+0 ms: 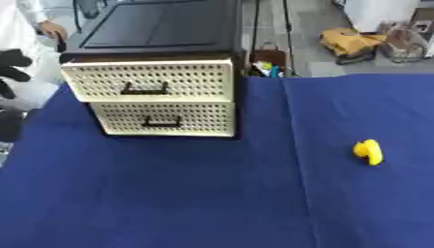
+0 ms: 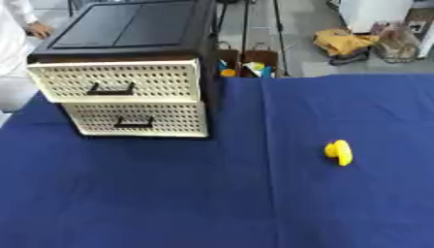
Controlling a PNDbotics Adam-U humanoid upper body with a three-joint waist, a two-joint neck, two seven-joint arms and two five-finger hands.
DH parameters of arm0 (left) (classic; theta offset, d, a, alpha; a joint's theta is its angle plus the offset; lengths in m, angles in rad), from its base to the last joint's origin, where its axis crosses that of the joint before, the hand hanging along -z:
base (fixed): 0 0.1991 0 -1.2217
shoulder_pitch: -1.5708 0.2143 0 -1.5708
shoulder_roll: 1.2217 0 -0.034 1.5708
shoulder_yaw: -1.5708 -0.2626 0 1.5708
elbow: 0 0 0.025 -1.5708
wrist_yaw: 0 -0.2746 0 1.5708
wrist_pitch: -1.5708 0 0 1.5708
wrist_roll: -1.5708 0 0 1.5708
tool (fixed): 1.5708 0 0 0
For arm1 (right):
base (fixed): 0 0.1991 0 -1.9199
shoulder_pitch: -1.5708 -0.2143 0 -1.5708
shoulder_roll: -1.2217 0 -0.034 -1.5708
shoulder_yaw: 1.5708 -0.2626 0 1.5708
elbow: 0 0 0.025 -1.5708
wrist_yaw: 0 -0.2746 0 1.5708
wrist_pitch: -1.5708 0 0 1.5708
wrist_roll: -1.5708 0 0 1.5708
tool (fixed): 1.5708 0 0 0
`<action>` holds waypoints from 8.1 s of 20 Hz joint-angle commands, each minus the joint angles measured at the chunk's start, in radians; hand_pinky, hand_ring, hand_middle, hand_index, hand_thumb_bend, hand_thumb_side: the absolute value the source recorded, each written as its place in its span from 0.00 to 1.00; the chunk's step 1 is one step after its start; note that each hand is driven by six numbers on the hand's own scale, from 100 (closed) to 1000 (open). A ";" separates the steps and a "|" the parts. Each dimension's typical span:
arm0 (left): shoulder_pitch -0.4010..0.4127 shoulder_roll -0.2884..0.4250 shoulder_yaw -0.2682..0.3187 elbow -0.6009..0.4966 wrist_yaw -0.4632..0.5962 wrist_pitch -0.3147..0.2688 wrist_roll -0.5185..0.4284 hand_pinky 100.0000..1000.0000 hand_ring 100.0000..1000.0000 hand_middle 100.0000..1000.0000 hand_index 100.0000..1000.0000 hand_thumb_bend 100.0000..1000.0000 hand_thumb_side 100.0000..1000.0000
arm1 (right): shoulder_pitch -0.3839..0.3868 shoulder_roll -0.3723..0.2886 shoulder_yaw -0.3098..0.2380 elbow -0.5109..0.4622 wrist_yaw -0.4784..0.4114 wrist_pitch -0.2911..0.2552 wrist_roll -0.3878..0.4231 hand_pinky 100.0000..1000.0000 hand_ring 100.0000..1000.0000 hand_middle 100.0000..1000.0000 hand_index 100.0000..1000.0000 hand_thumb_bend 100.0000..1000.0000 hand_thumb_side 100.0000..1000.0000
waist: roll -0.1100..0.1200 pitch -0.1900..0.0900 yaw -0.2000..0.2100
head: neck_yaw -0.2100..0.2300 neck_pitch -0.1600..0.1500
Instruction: Pick up objects from table and place into drawer.
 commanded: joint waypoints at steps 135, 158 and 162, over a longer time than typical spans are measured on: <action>-0.554 -0.010 -0.219 0.095 -0.236 0.751 -1.393 0.00 0.00 0.08 0.90 0.09 0.71 | -0.070 -0.015 0.032 -0.014 -0.086 0.026 0.059 0.62 0.65 0.59 0.68 0.00 0.99 | -0.008 0.080 -0.124 | 0.117 -0.102; -0.577 -0.026 -0.223 0.125 -0.190 0.765 -1.261 0.00 0.00 0.00 0.64 0.00 0.71 | -0.069 -0.011 0.034 -0.014 -0.092 0.030 0.061 0.62 0.66 0.59 0.68 0.00 0.98 | -0.007 0.080 -0.124 | 0.117 -0.102; -0.579 -0.024 -0.227 0.128 -0.199 0.762 -1.261 0.00 0.00 0.00 0.62 0.00 0.71 | -0.067 -0.009 0.034 -0.014 -0.092 0.028 0.061 0.62 0.66 0.59 0.68 0.00 0.98 | -0.006 0.077 -0.122 | 0.117 -0.101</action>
